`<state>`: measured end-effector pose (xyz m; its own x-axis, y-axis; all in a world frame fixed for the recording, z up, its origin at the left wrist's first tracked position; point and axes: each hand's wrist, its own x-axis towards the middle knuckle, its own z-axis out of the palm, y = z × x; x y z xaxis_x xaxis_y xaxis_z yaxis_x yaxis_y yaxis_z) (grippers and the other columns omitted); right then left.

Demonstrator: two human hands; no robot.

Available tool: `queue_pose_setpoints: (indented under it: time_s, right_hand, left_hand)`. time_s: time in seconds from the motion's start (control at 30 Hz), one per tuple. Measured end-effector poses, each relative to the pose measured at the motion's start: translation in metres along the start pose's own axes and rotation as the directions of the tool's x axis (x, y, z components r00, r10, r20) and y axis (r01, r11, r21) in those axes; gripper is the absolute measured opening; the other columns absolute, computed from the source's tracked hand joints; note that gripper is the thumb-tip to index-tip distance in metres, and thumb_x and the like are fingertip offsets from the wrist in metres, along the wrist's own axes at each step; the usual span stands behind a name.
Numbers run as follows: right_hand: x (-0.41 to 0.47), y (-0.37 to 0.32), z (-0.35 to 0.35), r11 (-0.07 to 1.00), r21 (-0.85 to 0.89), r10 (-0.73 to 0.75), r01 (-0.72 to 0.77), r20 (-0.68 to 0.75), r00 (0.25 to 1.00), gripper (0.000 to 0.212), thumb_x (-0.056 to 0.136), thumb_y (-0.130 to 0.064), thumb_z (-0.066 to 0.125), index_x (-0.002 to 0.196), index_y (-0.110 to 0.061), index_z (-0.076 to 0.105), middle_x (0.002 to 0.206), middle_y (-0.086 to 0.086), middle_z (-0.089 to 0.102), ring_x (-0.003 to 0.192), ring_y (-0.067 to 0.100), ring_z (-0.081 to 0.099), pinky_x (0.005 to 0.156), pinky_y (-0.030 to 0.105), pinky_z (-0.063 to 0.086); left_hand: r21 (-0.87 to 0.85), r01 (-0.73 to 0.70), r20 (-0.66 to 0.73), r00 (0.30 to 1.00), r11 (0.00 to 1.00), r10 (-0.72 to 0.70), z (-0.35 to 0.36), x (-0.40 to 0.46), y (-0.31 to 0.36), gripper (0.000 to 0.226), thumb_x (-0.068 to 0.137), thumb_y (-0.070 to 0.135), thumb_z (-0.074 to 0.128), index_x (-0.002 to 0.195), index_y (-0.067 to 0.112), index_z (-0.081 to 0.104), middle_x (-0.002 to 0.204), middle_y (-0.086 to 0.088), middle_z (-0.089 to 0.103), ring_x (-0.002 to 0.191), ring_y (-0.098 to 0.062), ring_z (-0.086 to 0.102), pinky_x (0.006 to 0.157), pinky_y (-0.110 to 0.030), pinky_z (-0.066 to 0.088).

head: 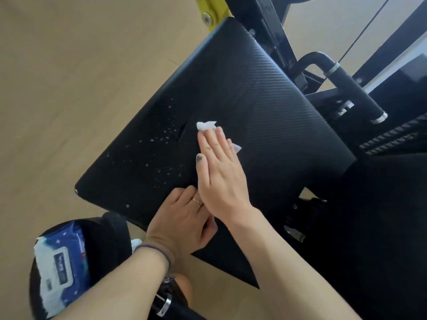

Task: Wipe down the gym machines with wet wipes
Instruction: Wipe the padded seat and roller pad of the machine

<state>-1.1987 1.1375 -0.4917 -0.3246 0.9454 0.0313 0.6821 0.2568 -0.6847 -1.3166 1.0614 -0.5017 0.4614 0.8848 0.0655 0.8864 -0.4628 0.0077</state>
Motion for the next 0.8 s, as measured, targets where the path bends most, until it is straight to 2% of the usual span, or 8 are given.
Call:
queue_pose_setpoints:
  time_s: [0.1,0.23,0.33,0.47,0.57,0.67,0.73,0.8]
  right_hand:
    - [0.019,0.032,-0.018,0.988,-0.112,-0.099,0.102,0.030,0.995,0.058,0.104,-0.030,0.017,0.158,-0.014,0.032,0.165,0.002,0.028,0.155,0.016,0.015,0.127,0.038,0.011]
    - [0.071,0.056,-0.036,0.974,-0.025,0.221,-0.224,-0.091,0.971,0.056,0.107,-0.026,0.015,0.161,-0.013,0.018,0.170,0.002,0.012,0.156,0.015,0.004,0.127,0.034,0.003]
    - [0.042,0.021,-0.013,0.980,0.050,0.196,-0.193,-0.084,0.977,0.055,0.107,-0.026,0.016,0.161,-0.012,0.015,0.170,0.001,0.009,0.156,0.013,-0.001,0.127,0.035,0.001]
    - [-0.029,0.011,0.010,0.986,0.029,0.165,-0.163,-0.070,0.984,0.059,0.103,-0.030,0.013,0.161,-0.017,0.016,0.169,-0.007,0.006,0.155,0.007,-0.004,0.127,0.033,0.001]
    - [-0.031,-0.006,0.025,0.949,0.092,0.310,-0.301,-0.102,0.945,0.059,0.104,-0.031,0.012,0.161,-0.015,0.013,0.170,-0.003,0.004,0.155,0.009,-0.005,0.128,0.034,-0.001]
    - [-0.043,-0.063,0.058,0.986,0.041,0.167,-0.165,-0.053,0.985,0.056,0.108,-0.031,0.014,0.161,-0.013,0.013,0.170,0.001,0.003,0.155,0.011,-0.008,0.127,0.032,-0.006]
    - [-0.069,-0.096,0.083,1.000,-0.021,-0.013,0.014,0.018,1.000,0.054,0.109,-0.034,0.015,0.160,-0.015,0.016,0.169,-0.001,0.007,0.155,0.009,-0.008,0.127,0.032,-0.003]
    - [-0.093,-0.102,0.093,0.988,-0.089,-0.119,0.124,0.066,0.991,0.053,0.110,-0.036,0.017,0.159,-0.017,0.019,0.168,-0.003,0.010,0.155,0.007,-0.007,0.128,0.032,0.000]
  left_hand:
    - [-0.041,-0.001,-0.014,1.000,0.999,0.000,-0.002,-0.001,0.002,0.023,0.087,0.031,0.057,0.098,0.014,0.068,0.095,-0.006,0.064,0.079,-0.026,0.055,0.074,-0.039,0.042]
    - [-0.063,-0.005,-0.062,0.998,0.998,0.001,-0.003,0.000,0.000,0.018,0.090,0.029,0.054,0.096,0.016,0.065,0.094,-0.005,0.062,0.079,-0.024,0.056,0.074,-0.037,0.045]
    - [-0.086,0.018,-0.079,0.997,0.996,-0.025,-0.005,0.001,0.000,0.014,0.090,0.024,0.056,0.093,0.013,0.064,0.092,-0.007,0.062,0.079,-0.026,0.055,0.072,-0.038,0.042]
    - [-0.161,0.259,-0.222,0.931,0.952,-0.291,-0.035,-0.024,-0.024,0.009,0.091,0.019,0.058,0.092,0.012,0.063,0.091,-0.007,0.058,0.081,-0.027,0.054,0.076,-0.042,0.041]
    - [-0.138,0.636,-0.277,0.711,0.759,-0.646,-0.066,-0.056,-0.074,0.029,0.096,0.024,0.050,0.118,0.007,0.056,0.118,-0.016,0.056,0.103,-0.034,0.051,0.087,-0.047,0.038]
    - [-0.414,0.796,0.076,0.513,0.441,-0.855,-0.084,-0.059,-0.109,0.047,0.106,0.031,0.036,0.150,0.015,0.040,0.154,-0.011,0.041,0.138,-0.031,0.038,0.113,-0.044,0.030]
    - [-0.513,0.807,0.314,0.494,0.293,-0.811,-0.079,-0.056,-0.117,0.047,0.108,0.032,0.029,0.152,0.021,0.042,0.157,-0.003,0.042,0.144,-0.025,0.037,0.117,-0.037,0.027]
    - [-0.572,0.775,0.341,0.522,0.269,-0.782,-0.075,-0.058,-0.116,0.048,0.105,0.030,0.029,0.149,0.024,0.048,0.152,0.000,0.049,0.141,-0.023,0.042,0.118,-0.036,0.031]
